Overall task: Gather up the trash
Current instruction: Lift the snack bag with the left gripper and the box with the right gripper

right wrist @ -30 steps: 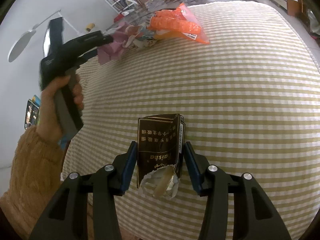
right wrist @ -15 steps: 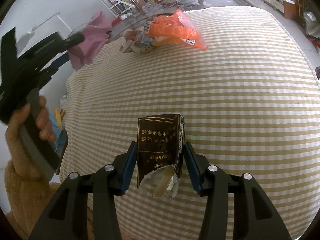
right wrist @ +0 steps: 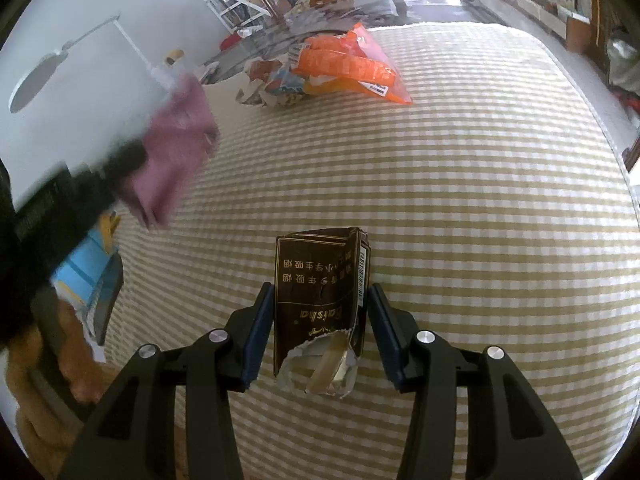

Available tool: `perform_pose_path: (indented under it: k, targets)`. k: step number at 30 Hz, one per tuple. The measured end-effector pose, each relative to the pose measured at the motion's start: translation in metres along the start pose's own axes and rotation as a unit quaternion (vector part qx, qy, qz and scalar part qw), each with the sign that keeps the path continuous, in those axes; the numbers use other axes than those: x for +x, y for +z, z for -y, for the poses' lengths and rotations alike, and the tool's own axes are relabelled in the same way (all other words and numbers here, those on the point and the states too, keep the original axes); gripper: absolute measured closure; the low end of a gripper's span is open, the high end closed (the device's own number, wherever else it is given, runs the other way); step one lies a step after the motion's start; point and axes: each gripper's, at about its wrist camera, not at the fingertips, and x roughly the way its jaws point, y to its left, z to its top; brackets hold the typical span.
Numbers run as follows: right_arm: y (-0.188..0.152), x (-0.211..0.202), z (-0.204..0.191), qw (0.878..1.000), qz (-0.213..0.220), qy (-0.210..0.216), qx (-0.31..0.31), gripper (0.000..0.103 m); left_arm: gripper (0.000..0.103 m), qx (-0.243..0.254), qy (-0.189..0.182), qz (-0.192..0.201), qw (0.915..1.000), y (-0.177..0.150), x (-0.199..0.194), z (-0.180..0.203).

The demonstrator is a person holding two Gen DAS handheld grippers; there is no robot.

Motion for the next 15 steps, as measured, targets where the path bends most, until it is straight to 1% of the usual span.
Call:
perform_pose_path:
  k: [3, 5, 9, 10, 11, 12, 13, 14, 15]
  targets:
    - [0.001, 0.002, 0.000, 1.000, 0.000, -0.008, -0.002, 0.056, 0.054, 0.020, 0.016, -0.023, 0.9994, -0.008, 0.013, 0.007]
    - [0.002, 0.004, 0.000, 1.000, 0.000, -0.011, -0.001, 0.055, 0.053, 0.028, 0.026, -0.028, 0.9989, -0.011, 0.018, 0.009]
    - [0.002, 0.008, 0.000, 1.000, -0.009, -0.013, -0.004, 0.054, 0.051, 0.028, 0.033, -0.051, 0.9977, -0.017, 0.033, 0.006]
    - [0.002, 0.008, -0.001, 1.000, -0.010, -0.014, -0.006, 0.054, 0.049, 0.027, 0.034, -0.055, 0.9975, -0.020, 0.035, 0.005]
    - [0.002, 0.009, -0.001, 1.000, -0.012, -0.016, -0.007, 0.053, 0.042, 0.027, 0.036, -0.058, 0.9973, -0.020, 0.037, 0.004]
    - [0.002, 0.010, -0.001, 1.000, -0.012, -0.017, -0.007, 0.050, 0.035, 0.028, 0.038, -0.060, 0.9970, -0.022, 0.039, 0.004]
    - [0.003, 0.011, 0.000, 1.000, -0.013, -0.017, -0.005, 0.040, 0.033, 0.029, 0.040, -0.061, 0.9969, -0.022, 0.040, 0.004]
    - [0.003, 0.011, 0.000, 1.000, -0.012, -0.017, -0.004, 0.036, 0.032, 0.029, 0.041, -0.063, 0.9968, -0.023, 0.042, 0.004]
    - [0.003, 0.011, 0.000, 1.000, -0.011, -0.016, -0.003, 0.036, 0.031, 0.029, 0.040, -0.064, 0.9967, -0.022, 0.043, 0.005]
